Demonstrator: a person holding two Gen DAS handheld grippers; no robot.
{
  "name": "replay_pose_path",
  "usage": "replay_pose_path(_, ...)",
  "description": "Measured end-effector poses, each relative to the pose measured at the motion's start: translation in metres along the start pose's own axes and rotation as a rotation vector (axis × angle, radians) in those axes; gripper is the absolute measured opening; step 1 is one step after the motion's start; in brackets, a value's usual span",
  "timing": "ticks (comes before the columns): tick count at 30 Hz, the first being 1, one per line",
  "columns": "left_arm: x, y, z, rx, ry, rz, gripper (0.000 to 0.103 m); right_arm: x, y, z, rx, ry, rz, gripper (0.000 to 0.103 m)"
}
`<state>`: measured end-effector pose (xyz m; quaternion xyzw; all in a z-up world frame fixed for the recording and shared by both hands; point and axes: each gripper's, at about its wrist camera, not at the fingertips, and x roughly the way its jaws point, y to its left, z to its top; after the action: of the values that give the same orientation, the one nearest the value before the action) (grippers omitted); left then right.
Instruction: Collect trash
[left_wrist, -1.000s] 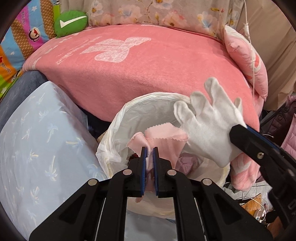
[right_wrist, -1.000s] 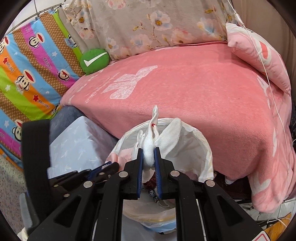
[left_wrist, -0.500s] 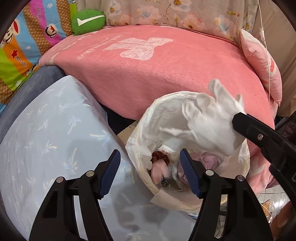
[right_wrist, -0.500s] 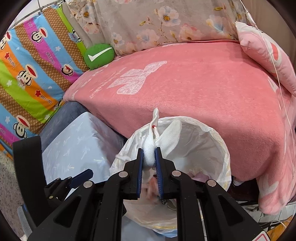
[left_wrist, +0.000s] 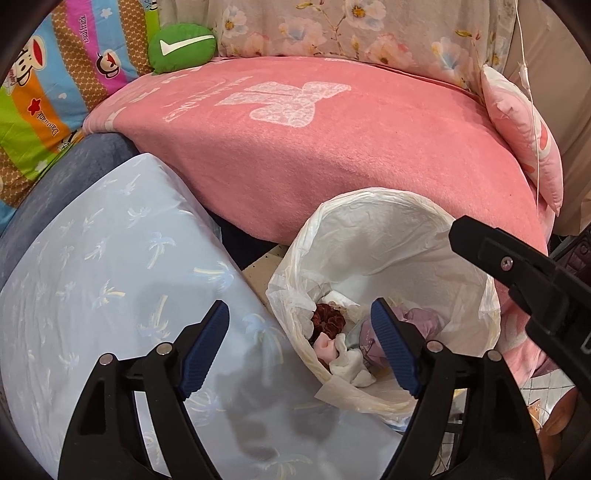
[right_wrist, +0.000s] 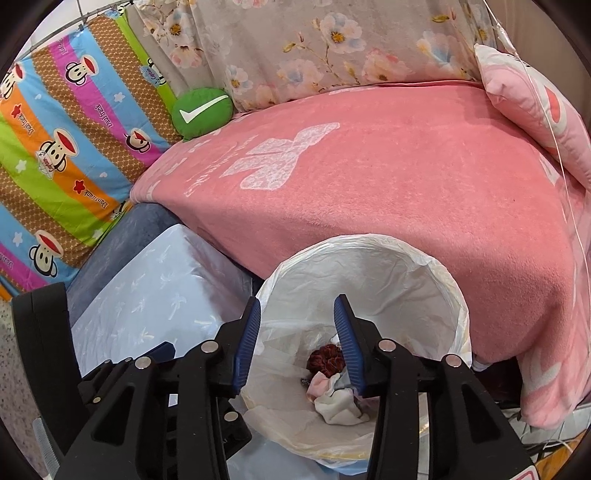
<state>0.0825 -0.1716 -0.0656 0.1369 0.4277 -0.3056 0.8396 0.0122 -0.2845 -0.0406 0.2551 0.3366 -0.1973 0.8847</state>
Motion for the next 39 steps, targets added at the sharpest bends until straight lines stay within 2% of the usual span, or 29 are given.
replay_pose_path(16, -0.023, 0.03, -0.016, -0.048, -0.043, 0.022, 0.076, -0.015, 0.012, -0.019, -0.041, 0.021, 0.008, 0.047)
replay_pose_path(26, -0.041, 0.051, -0.038, -0.061, -0.07, 0.066, 0.076, -0.031, 0.015, -0.038, -0.111, 0.034, -0.033, 0.047)
replay_pose_path(39, -0.064, 0.033, -0.058, -0.012, -0.1, 0.074, 0.081, -0.069, 0.006, -0.073, -0.151, 0.04, -0.062, 0.056)
